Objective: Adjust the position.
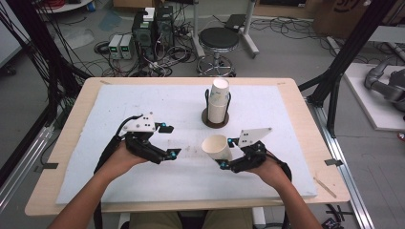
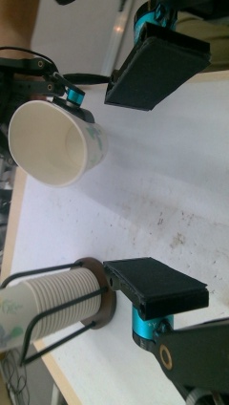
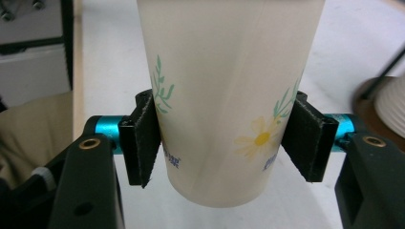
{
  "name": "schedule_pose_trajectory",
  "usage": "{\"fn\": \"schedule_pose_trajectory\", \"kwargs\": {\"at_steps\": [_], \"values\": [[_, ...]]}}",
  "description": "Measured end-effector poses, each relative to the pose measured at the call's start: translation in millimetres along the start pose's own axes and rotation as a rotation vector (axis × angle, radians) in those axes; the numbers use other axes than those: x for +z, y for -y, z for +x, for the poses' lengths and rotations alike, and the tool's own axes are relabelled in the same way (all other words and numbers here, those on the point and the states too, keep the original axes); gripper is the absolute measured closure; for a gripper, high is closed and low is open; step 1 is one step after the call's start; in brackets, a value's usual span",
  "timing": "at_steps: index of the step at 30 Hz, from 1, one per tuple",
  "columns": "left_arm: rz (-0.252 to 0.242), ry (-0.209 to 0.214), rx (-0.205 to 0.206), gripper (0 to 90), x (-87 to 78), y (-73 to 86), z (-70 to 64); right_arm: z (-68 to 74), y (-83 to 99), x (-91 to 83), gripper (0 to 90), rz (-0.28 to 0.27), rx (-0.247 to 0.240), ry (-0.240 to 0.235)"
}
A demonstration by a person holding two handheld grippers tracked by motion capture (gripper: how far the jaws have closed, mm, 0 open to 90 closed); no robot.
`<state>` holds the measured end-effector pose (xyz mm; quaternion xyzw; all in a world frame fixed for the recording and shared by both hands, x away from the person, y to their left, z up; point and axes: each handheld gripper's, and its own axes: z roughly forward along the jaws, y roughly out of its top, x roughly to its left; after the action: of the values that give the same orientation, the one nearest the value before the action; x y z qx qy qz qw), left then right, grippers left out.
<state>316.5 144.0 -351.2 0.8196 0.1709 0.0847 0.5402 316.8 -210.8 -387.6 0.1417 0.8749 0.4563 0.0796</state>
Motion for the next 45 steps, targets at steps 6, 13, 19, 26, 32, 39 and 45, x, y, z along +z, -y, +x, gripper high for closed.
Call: {"fn": "schedule_pose_trajectory", "kwargs": {"at_steps": [6,13,19,26,32,39,45], "values": [[-0.053,-0.047,-0.029,18.9,-6.0,16.6,0.2,-1.3,16.3,-13.1,35.5,-0.061,0.018,0.049],[-0.134,-0.129,-0.064,19.1,-10.3,40.4,2.4,-2.6,35.1,-22.7,35.5,-0.133,0.031,0.099],[-0.184,-0.180,-0.099,19.1,-15.0,58.1,5.1,-4.0,48.3,-29.5,34.7,-0.169,0.066,0.145],[-0.206,-0.213,-0.140,19.2,-18.7,79.3,7.3,-8.9,63.0,-41.8,34.3,-0.222,0.127,0.234],[-0.222,-0.230,-0.136,19.3,-22.3,83.4,9.0,-12.3,70.2,-47.1,34.2,-0.250,0.160,0.303],[-0.235,-0.248,-0.146,19.4,-26.3,89.1,12.1,-14.4,70.7,-51.1,34.2,-0.281,0.174,0.354],[-0.259,-0.275,-0.164,19.3,-33.9,91.4,15.9,-15.7,70.2,-52.6,34.2,-0.298,0.179,0.380]]}}
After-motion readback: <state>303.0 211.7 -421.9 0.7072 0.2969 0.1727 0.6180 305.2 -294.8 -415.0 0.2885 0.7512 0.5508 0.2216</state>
